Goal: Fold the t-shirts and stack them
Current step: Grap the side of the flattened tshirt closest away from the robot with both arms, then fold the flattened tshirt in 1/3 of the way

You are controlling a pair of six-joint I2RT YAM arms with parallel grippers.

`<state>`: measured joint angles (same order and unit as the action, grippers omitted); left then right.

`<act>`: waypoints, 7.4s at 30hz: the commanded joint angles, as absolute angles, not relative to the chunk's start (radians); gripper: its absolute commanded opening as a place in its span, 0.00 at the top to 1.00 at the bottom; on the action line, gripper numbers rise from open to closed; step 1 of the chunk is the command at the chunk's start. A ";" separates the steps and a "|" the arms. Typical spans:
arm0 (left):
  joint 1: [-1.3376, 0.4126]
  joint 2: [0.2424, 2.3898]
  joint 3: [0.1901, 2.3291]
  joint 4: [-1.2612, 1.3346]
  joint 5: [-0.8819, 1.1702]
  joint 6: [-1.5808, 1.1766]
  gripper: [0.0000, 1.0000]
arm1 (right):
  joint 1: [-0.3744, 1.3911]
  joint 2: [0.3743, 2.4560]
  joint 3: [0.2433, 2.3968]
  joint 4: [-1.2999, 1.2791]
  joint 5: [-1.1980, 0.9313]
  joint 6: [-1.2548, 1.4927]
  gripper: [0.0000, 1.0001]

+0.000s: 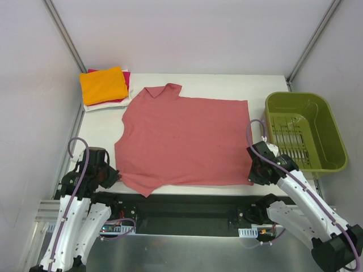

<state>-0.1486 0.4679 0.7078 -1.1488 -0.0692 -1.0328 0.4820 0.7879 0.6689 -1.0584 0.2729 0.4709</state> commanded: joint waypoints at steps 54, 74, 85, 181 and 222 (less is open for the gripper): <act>-0.207 1.612 1.395 -0.580 -0.100 -0.650 0.01 | 0.388 1.399 1.120 -0.761 0.362 0.182 0.08; -0.123 1.612 0.924 -0.445 0.097 -0.712 0.01 | 0.454 1.620 0.970 -0.614 0.141 0.224 0.00; -0.100 1.206 0.568 -0.520 0.055 -0.804 0.01 | 0.480 1.356 0.689 -0.672 0.049 0.302 0.00; 0.140 1.169 0.587 -0.526 0.164 -0.759 0.45 | 0.808 1.989 1.697 -0.408 0.064 -0.195 0.02; -0.101 1.086 0.557 -0.620 0.126 -0.848 0.01 | 0.758 1.151 0.606 -0.584 0.132 0.393 0.00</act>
<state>-0.1013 1.1652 0.5655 -0.4740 0.1539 -0.8330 0.7311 1.2060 0.5915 -0.5186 0.1524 0.3580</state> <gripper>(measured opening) 0.992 0.994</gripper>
